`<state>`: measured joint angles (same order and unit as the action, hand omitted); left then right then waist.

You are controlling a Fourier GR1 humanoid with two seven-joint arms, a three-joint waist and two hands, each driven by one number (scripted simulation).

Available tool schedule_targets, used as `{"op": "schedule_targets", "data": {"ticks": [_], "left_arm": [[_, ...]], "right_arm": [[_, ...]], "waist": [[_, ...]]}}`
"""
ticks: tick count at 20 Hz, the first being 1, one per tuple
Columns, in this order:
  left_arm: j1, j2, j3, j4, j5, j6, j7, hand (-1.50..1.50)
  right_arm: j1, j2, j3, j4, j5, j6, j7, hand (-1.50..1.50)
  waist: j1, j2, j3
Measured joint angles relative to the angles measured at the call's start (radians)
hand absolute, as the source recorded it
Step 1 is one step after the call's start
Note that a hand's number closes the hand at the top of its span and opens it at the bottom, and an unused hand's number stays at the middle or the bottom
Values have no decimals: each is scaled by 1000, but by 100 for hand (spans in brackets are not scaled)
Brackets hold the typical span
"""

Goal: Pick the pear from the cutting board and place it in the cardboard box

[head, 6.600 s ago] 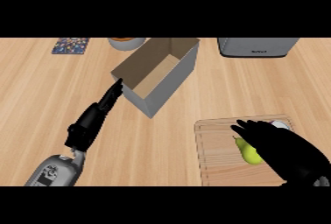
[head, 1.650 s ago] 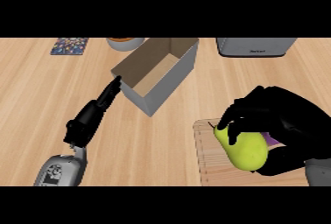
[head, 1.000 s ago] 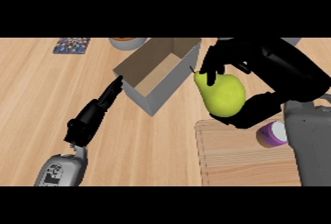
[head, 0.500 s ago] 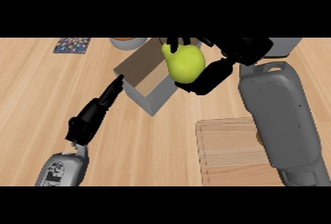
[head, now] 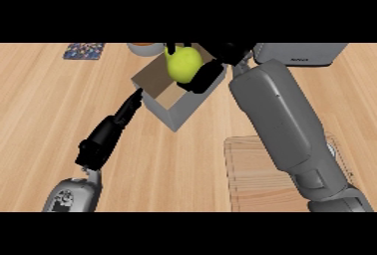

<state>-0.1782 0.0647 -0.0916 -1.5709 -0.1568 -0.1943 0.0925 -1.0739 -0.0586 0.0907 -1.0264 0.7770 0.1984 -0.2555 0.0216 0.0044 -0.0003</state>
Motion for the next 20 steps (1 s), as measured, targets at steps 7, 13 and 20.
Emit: {"op": "schedule_targets", "data": {"ticks": [7,13,20], "left_arm": [[-24,-6,-1,22,-5,-4,-7,0],[-58,-8,3,43,-1,-12,-1,0],[-69,-8,7,46,1,-15,-5,0]], "right_arm": [[-60,46,33,303,29,-170,-55,-150],[-103,51,23,496,-73,-153,-52,-150],[-126,54,-83,612,-225,-155,-168,-150]], "waist": [[14,6,0],[27,7,0],[33,11,1]]}}
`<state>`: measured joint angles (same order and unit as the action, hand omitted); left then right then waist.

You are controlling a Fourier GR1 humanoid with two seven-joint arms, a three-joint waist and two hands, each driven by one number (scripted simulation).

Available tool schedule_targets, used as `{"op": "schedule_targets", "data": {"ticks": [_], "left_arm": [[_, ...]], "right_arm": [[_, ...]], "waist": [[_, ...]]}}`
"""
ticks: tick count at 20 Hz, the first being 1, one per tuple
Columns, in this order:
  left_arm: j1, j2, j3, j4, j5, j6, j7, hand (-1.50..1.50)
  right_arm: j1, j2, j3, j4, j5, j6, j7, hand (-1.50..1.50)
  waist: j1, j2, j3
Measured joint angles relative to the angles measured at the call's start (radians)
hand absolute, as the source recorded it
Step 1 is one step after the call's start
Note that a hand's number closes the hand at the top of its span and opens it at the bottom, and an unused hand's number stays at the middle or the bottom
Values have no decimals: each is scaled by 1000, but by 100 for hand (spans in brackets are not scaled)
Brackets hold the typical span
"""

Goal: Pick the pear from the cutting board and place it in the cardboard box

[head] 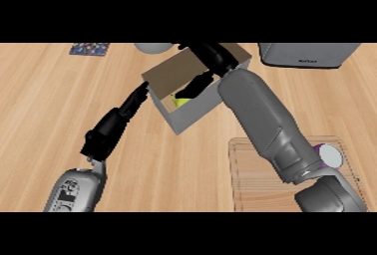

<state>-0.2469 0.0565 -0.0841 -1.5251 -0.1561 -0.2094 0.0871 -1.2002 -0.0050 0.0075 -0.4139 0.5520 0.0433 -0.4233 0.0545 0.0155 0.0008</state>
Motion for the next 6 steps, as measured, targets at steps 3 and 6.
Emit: {"op": "schedule_targets", "data": {"ticks": [3,6], "left_arm": [[12,-7,-11,-1,-11,7,-1,0],[14,-10,-11,-6,-12,11,-2,0]], "right_arm": [[-2,1,-88,11,-98,10,-32,-150],[-9,-22,-181,34,-191,60,-60,-150]], "waist": [[-1,1,0],[-3,3,0]]}}
